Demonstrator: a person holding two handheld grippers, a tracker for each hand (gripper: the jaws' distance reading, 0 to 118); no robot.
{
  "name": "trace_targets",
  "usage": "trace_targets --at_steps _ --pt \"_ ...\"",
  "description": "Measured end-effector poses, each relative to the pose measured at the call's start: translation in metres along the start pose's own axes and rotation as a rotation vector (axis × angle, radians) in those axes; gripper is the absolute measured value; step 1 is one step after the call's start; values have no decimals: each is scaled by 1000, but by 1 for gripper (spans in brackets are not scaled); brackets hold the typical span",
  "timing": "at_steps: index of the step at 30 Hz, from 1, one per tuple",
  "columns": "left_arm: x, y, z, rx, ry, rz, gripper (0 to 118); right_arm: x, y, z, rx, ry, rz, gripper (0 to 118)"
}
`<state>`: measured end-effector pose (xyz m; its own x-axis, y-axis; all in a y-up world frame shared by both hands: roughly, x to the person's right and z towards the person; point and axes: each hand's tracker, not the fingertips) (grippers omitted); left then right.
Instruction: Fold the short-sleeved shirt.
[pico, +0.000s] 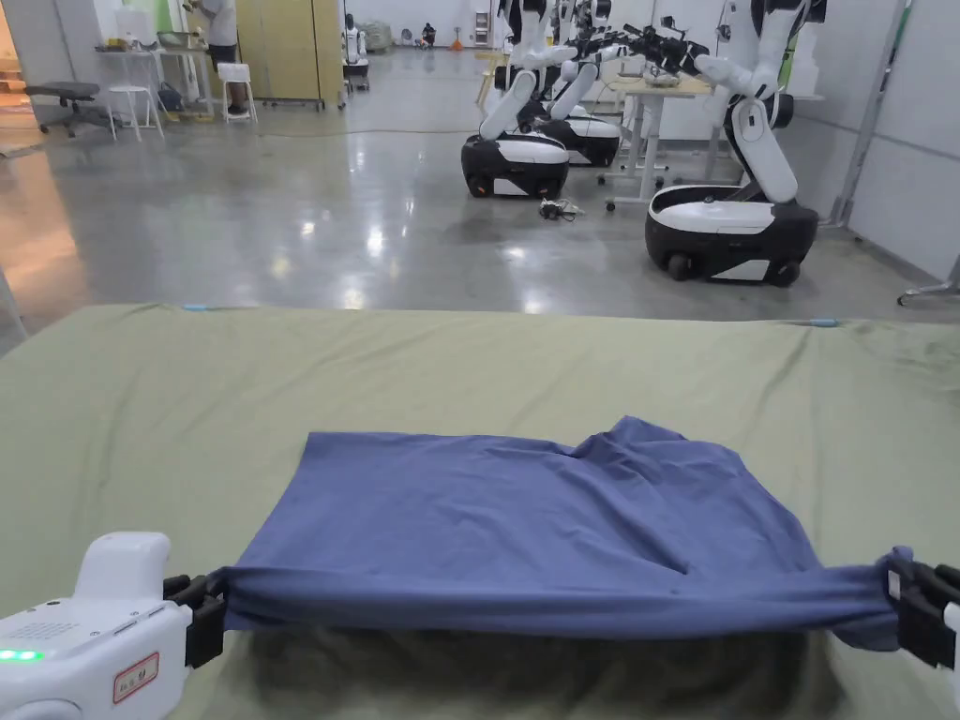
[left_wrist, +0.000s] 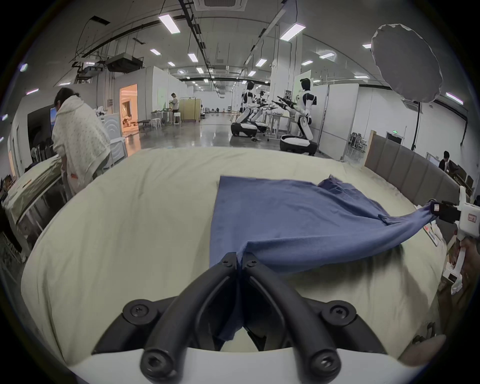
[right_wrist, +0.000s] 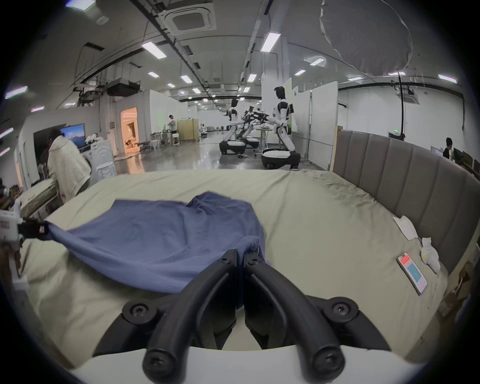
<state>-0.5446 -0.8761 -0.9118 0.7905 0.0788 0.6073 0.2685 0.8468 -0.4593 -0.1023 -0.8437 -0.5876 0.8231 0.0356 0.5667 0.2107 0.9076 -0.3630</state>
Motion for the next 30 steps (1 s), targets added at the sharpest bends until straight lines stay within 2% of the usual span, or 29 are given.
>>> trace_targets --at_steps 5,12,16,21,22,23,24,25,26,27,28,29,30 --pt "7 -52 49 -42 2 17 1 5 -52 51 -54 30 -13 5" --pt "16 -97 95 -79 -9 -23 1 15 -92 98 -106 48 30 5" --pt "19 -119 106 -114 -17 -54 1 25 -119 104 -137 50 84 5" --pt "25 -137 101 -155 -34 -108 1 31 -140 98 -175 21 97 5" --pt "25 -139 99 -153 -38 -117 3 32 -144 97 -178 15 101 5" --pt "23 -140 98 -155 -45 -116 15 31 -148 95 -175 14 96 6" --pt "22 -141 96 -157 -41 -111 37 32 -150 93 -182 20 92 20" --pt "20 -141 95 -166 -31 -100 64 31 -151 93 -194 1 92 46" --pt "17 -139 97 -176 -32 -72 98 33 -149 95 -200 -52 74 100" --pt "16 -137 100 -174 -33 -54 110 35 -149 96 -206 -46 47 118" --pt "17 -132 109 -149 -12 -47 111 38 -145 102 -197 -29 -3 117" --pt "17 -126 121 -87 -3 -52 111 40 -141 114 -111 0 -22 117" --pt "18 -122 129 -61 -8 -68 111 41 -139 119 -110 -16 -20 117"
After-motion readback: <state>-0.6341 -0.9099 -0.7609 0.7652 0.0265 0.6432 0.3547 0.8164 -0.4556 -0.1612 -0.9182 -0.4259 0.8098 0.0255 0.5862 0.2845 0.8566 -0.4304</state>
